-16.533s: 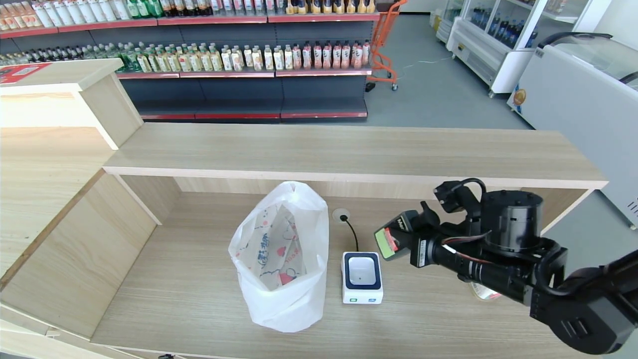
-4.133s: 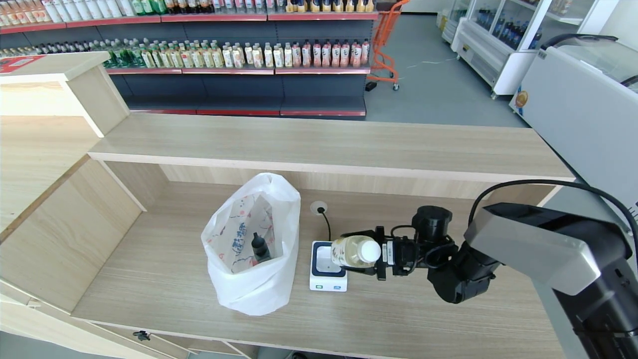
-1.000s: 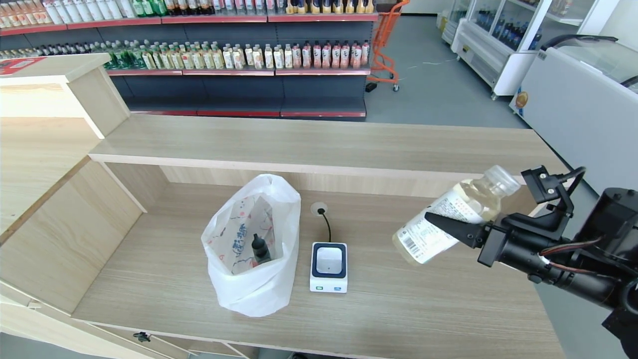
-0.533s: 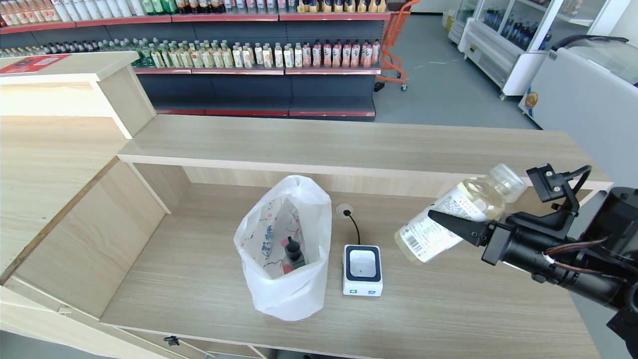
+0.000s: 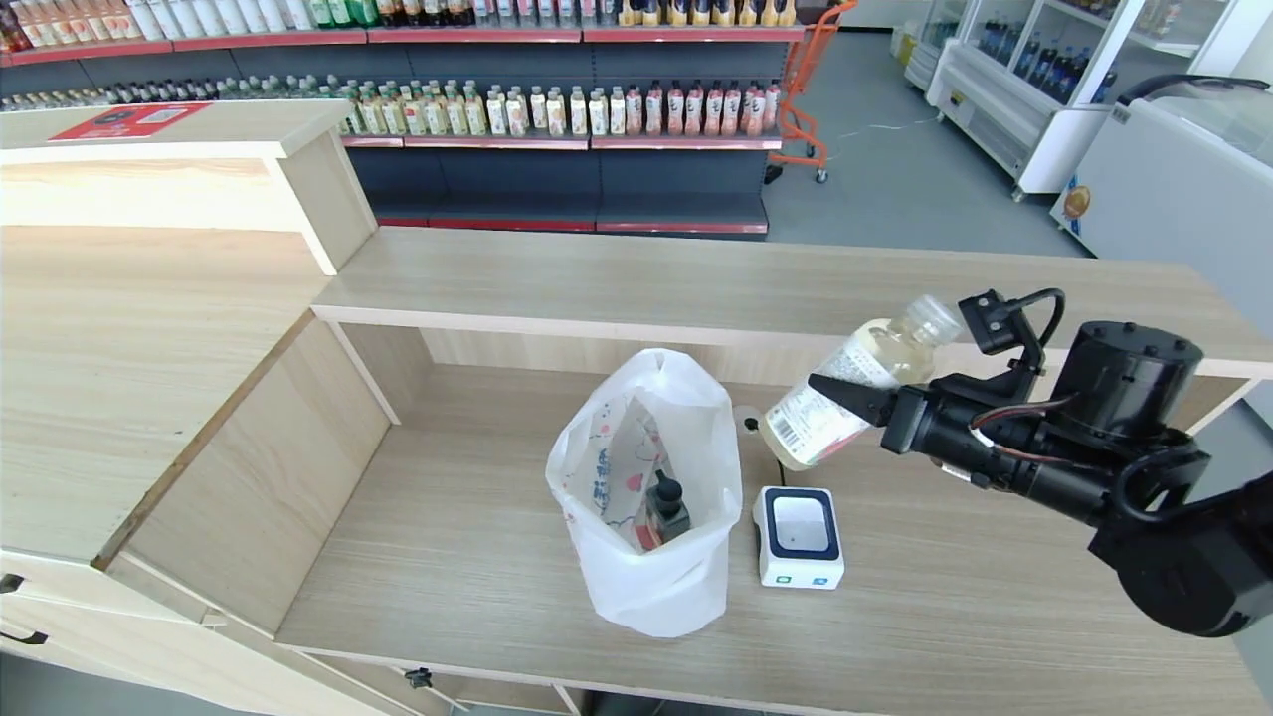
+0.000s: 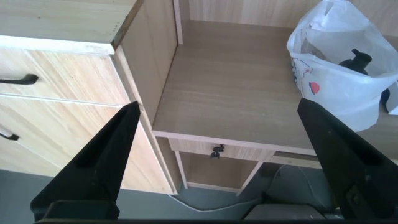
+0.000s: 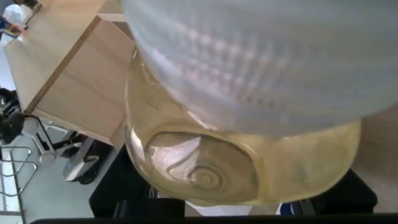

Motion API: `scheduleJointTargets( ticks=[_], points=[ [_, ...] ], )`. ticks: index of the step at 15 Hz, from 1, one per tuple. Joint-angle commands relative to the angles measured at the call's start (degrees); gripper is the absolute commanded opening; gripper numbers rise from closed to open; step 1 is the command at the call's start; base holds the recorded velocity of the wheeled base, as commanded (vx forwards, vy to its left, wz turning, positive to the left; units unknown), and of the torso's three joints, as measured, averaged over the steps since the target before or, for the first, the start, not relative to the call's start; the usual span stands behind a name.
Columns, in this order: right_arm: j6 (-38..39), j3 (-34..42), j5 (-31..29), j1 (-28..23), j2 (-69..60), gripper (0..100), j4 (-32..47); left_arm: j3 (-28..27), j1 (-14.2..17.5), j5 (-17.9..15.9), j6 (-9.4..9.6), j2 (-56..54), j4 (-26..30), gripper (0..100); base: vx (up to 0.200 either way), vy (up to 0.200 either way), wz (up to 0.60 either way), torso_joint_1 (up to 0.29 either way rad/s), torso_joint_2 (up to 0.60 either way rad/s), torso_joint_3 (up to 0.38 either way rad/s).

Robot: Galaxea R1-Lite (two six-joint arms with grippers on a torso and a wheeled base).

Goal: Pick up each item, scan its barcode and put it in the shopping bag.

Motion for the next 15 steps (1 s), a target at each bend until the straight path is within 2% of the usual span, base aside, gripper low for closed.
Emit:
scheduleJointTargets(
  ticks=[1, 3, 5, 7, 9, 10, 12, 15],
  points=[
    [-1.0, -4.6, -2.6, 1.4, 5.6, 0, 1.0, 0.0, 0.0, 0.0, 0.02, 0.0, 0.0, 100, 0.0, 0.0, 0.0, 0.0, 0.0, 0.0],
    [-2.6, -4.6, -3.5, 2.7, 7.8, 0, 0.9, 0.0, 0.0, 0.0, 0.02, 0.0, 0.0, 100, 0.0, 0.0, 0.0, 0.0, 0.0, 0.0],
    [-5.3, -6.1, -7.9, 4.2, 11.6, 0, 0.5, 0.0, 0.0, 0.0, 0.02, 0.0, 0.0, 100, 0.0, 0.0, 0.0, 0.0, 0.0, 0.0],
    [-9.9, -11.1, -9.8, 4.8, 17.3, 0, 0.2, 0.0, 0.0, 0.0, 0.02, 0.0, 0.0, 100, 0.0, 0.0, 0.0, 0.0, 0.0, 0.0],
    [-11.3, -15.5, -12.1, 5.5, 21.6, 0, 0.2, 0.0, 0.0, 0.0, 0.02, 0.0, 0.0, 100, 0.0, 0.0, 0.0, 0.0, 0.0, 0.0],
    [-12.2, -21.4, -13.1, 6.1, 24.9, 0, 0.9, 0.0, 0.0, 0.0, 0.02, 0.0, 0.0, 100, 0.0, 0.0, 0.0, 0.0, 0.0, 0.0],
    [-14.2, -27.2, -13.1, 7.2, 29.1, 0, 1.4, 0.0, 0.0, 0.0, 0.02, 0.0, 0.0, 100, 0.0, 0.0, 0.0, 0.0, 0.0, 0.0],
    [-16.8, -30.8, -13.1, 9.3, 34.5, 0, 1.0, 0.0, 0.0, 0.0, 0.02, 0.0, 0.0, 100, 0.0, 0.0, 0.0, 0.0, 0.0, 0.0]
  ],
)
